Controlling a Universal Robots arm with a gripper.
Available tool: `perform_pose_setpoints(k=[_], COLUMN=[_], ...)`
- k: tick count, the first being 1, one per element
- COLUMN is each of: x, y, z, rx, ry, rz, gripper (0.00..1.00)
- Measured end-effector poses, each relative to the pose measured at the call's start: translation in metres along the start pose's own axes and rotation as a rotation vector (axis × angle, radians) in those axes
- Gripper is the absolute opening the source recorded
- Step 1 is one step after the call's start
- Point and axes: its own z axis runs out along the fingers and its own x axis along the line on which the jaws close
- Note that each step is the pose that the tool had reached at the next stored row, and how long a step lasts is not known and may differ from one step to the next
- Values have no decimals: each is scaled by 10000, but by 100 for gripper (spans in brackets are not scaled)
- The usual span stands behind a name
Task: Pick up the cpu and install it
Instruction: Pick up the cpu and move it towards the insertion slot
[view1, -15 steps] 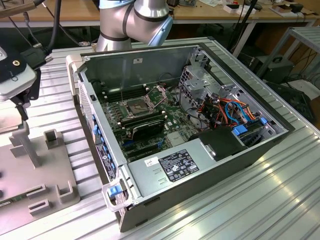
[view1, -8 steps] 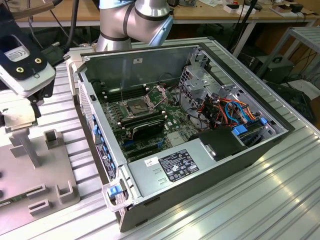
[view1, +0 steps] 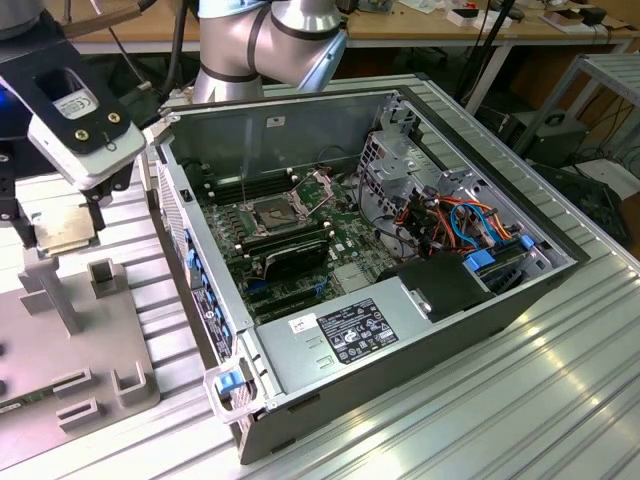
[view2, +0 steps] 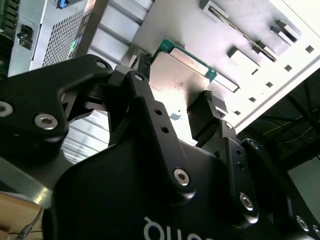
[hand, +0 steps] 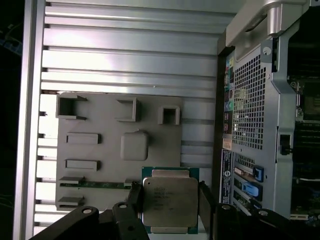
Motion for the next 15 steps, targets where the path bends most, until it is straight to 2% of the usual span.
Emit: perform_pose_setpoints(k=[6,15], x=[-137,-307], y=[-7,-14], z=[1,3], rx=[0,0], ry=[0,-1], rz=[-1,-1], gripper=[55,55])
